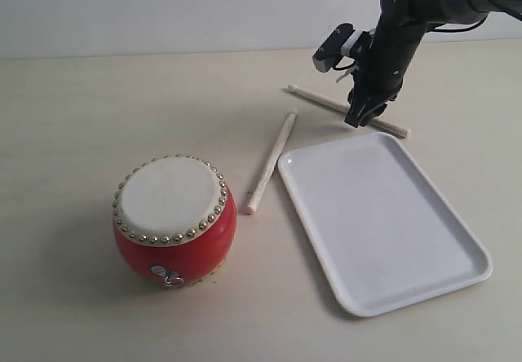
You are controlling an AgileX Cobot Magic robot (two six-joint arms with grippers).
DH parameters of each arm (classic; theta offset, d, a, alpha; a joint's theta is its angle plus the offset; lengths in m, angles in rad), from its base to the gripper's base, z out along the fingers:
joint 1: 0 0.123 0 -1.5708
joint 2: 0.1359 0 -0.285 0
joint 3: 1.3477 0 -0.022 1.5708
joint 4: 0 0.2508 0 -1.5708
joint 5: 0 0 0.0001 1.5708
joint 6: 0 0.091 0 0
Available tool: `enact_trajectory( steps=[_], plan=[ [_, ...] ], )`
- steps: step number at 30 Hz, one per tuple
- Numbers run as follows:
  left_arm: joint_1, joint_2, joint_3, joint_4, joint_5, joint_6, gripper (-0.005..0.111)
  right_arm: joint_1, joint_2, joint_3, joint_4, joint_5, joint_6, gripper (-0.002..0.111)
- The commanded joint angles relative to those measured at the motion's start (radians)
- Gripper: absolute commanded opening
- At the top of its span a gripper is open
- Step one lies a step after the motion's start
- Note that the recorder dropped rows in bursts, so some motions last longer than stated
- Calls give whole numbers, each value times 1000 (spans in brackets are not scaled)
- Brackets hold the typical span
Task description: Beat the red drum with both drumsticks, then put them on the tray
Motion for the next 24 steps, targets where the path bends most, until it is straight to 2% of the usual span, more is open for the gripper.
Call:
enact_trajectory(
  steps=[1, 16, 24],
  plan=[
    [-7, -6, 3, 0, -1, -4, 0, -5, 16, -6, -9, -11, 2, 38],
    [-7, -6, 3, 0, -1, -4, 0, -5, 24, -6, -11, -17, 25, 36],
    [-7, -6, 3, 0, -1, -4, 0, -5, 45, -6, -11, -11, 29, 3]
  ],
)
